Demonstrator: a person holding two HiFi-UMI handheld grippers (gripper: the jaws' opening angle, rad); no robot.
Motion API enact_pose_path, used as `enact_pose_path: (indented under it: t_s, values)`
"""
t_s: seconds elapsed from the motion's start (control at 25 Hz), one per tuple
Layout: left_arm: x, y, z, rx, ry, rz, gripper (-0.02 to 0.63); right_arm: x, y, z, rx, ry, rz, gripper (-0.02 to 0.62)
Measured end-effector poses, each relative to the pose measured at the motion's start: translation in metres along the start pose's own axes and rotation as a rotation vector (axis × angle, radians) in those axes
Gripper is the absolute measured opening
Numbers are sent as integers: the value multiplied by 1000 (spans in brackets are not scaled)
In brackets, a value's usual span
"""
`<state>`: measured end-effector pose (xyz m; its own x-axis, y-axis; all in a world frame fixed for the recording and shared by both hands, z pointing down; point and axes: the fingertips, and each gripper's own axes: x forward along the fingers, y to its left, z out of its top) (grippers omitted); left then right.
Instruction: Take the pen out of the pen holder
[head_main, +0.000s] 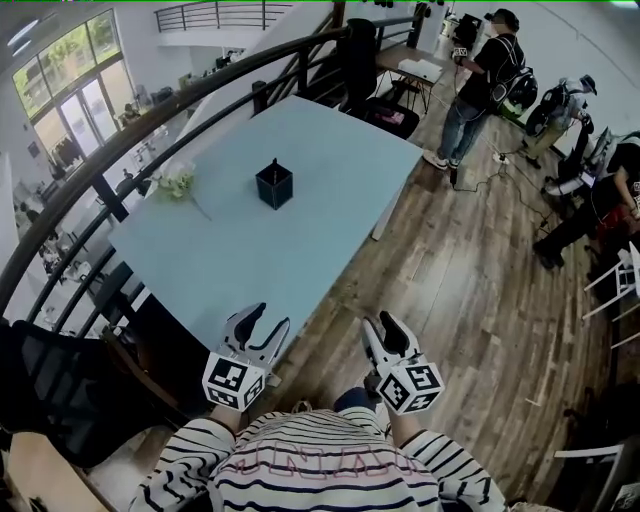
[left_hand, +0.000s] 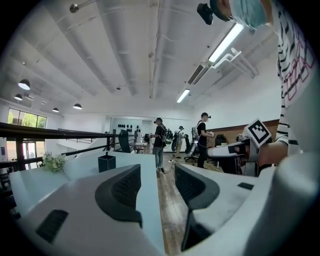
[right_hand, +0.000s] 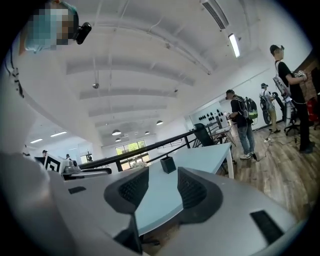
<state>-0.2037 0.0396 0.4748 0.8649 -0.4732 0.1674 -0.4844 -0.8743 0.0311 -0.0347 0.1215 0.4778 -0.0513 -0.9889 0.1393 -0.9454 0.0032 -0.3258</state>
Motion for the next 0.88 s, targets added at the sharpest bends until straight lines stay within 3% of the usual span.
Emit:
enact_pose_path:
  t_s: [0.2,0.48,0.88]
  values:
    - [27,9,-8,-35,31,32,192,25,-26,5,10,38,18,173]
    - [75,32,7,-46,19,145,191,74,-68,30,-6,64,102,173]
    - [141,28,16,-72,-1,333,191,133,-138,56,-33,125,267,173]
